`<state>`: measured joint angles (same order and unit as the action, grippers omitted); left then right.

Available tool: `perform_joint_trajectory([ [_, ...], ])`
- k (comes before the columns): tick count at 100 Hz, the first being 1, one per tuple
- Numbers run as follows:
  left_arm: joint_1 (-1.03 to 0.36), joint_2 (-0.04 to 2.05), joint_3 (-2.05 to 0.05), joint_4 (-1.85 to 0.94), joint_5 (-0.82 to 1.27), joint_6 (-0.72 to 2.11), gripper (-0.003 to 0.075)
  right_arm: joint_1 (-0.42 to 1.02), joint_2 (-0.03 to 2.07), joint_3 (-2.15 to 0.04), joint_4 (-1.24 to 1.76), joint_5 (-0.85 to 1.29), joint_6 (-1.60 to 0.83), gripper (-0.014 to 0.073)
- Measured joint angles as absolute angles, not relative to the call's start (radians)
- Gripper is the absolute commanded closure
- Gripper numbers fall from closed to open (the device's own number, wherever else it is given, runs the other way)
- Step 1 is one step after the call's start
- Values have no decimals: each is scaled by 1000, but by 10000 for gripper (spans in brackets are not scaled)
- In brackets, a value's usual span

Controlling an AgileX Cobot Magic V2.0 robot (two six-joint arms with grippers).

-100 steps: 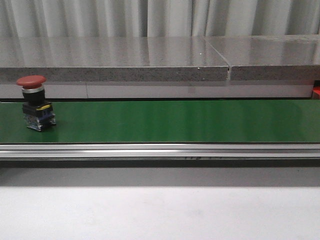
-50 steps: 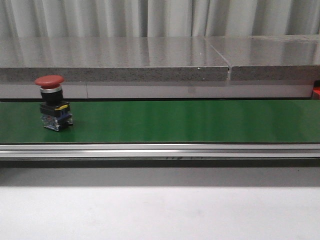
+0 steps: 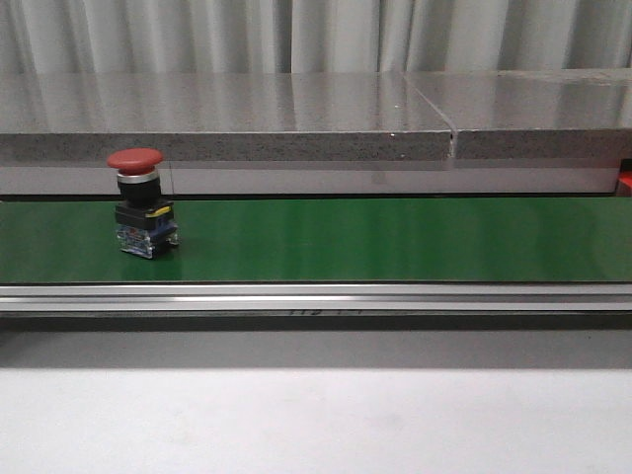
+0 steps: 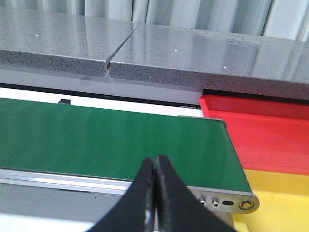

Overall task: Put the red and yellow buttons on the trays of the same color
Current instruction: 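Grasp a yellow-capped button from the table with the left gripper, then set the yellow button on the conveyor and open the left gripper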

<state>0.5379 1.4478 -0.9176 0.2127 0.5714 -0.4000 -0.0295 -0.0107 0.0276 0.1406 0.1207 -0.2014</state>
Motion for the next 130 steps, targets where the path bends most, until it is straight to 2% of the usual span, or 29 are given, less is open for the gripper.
perform_joint_trajectory([
  [17,488,1313,-918,208,584,-400,739,-30,-11,28,141,121,-201,661],
  [42,312,1238,-960,205,661,-365,739,-30,-11,28,141,121,-201,661],
  [64,148,1304,-1060,201,727,-328,739,-30,-11,28,141,121,-201,661],
  [83,65,1416,-1125,199,756,-327,739,-30,-11,28,141,121,-201,661],
  [130,38,1589,-1167,187,788,-320,739,-30,-11,28,141,121,-201,661],
])
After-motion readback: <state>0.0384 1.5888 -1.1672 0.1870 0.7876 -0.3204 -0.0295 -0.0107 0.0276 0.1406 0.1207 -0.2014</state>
